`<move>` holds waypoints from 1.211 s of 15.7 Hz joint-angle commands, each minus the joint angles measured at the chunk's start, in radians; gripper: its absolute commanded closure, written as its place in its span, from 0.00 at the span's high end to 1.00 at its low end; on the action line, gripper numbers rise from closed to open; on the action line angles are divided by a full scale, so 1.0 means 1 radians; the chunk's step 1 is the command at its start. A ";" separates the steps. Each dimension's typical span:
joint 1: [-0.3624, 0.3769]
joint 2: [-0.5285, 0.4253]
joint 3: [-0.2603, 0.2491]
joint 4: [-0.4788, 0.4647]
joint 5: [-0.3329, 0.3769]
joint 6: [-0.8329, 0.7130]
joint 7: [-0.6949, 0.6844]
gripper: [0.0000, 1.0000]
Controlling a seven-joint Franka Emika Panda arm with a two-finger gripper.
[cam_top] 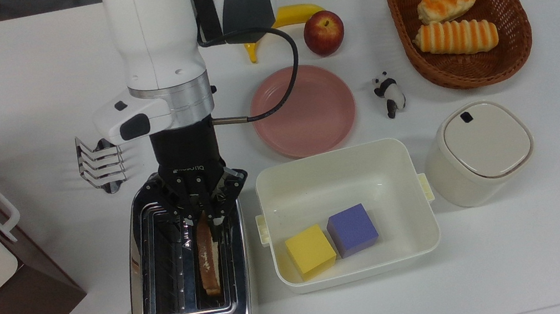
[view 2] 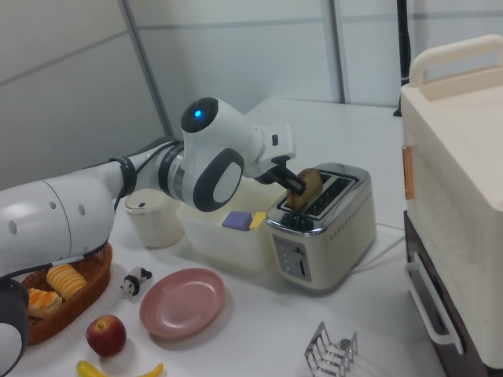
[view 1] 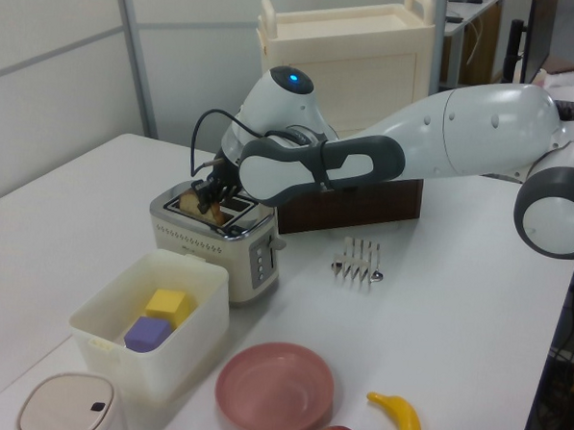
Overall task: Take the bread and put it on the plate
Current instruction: 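Lower the gripper into the toaster slot around the bread slice, then close the gripper on the top edge of the bread slice, then lift the bread slice straight up out of the toaster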
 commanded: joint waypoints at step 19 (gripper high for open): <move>-0.024 -0.239 -0.006 -0.026 0.060 -0.129 0.010 0.00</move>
